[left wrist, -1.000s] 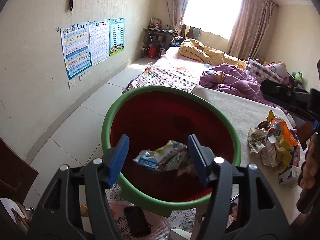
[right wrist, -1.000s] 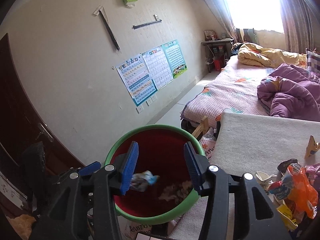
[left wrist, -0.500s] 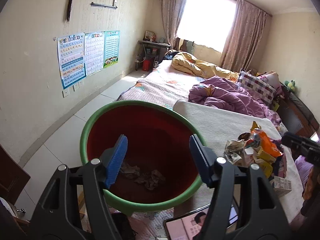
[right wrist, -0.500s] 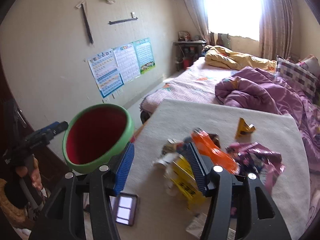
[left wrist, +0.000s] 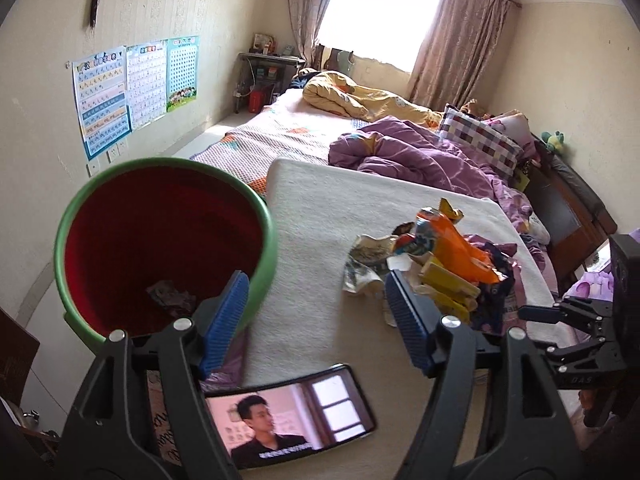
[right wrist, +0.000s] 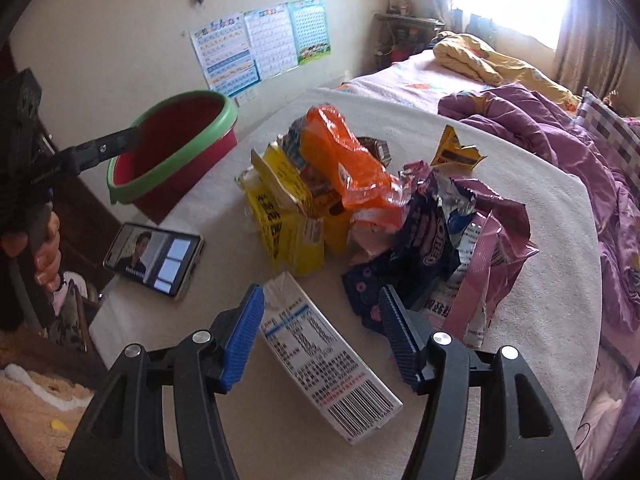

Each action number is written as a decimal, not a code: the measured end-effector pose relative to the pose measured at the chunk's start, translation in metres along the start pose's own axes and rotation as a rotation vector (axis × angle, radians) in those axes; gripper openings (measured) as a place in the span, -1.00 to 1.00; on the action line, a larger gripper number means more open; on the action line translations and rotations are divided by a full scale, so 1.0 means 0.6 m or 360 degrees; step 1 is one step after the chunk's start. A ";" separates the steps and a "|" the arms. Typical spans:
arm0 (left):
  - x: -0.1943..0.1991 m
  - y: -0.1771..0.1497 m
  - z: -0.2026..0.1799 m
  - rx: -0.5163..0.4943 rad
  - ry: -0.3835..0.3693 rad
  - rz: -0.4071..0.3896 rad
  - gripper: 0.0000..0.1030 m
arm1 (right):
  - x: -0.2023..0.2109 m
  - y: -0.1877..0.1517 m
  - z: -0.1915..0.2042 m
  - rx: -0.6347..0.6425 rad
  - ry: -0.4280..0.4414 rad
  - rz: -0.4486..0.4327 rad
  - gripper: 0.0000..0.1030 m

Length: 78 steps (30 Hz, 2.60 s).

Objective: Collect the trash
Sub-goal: 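Grasp the yellow wrapper with the left gripper while the right gripper grasps the white milk carton, then carry the yellow wrapper and milk carton over the red bin and release both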

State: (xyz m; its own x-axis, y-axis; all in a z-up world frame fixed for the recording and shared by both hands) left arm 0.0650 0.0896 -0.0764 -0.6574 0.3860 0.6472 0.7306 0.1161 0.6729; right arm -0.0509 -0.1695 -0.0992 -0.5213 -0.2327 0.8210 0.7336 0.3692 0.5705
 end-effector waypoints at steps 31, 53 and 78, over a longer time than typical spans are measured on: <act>-0.143 -0.092 -0.189 0.0196 0.0017 0.0318 -0.27 | -0.010 -0.107 -0.055 0.0118 0.0373 -0.0012 -0.11; -0.010 -0.038 -0.181 0.0197 -0.0034 -0.0054 -0.60 | 0.090 -0.013 -0.149 -0.0261 0.0314 -0.0567 -0.17; 0.053 0.063 0.007 0.0202 0.0174 -0.0247 -0.60 | 0.104 0.120 -0.042 -0.0297 0.0179 -0.0723 -0.16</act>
State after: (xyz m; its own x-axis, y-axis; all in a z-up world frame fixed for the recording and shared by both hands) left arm 0.0725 0.1103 -0.0321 -0.7746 0.2540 0.5792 0.6321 0.2829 0.7214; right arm -0.0194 -0.1802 -0.0062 -0.7635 -0.4317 0.4804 0.5143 0.0435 0.8565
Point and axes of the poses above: each gripper's, at about its wrist camera, not at the fingertips, and x roughly against the way its jaws point, z to its left, y to its top, the point moved 2 cm from there along -x, roughly the way its jaws point, and after that the axes turned 12 degrees about x, right-handed, at the moved point
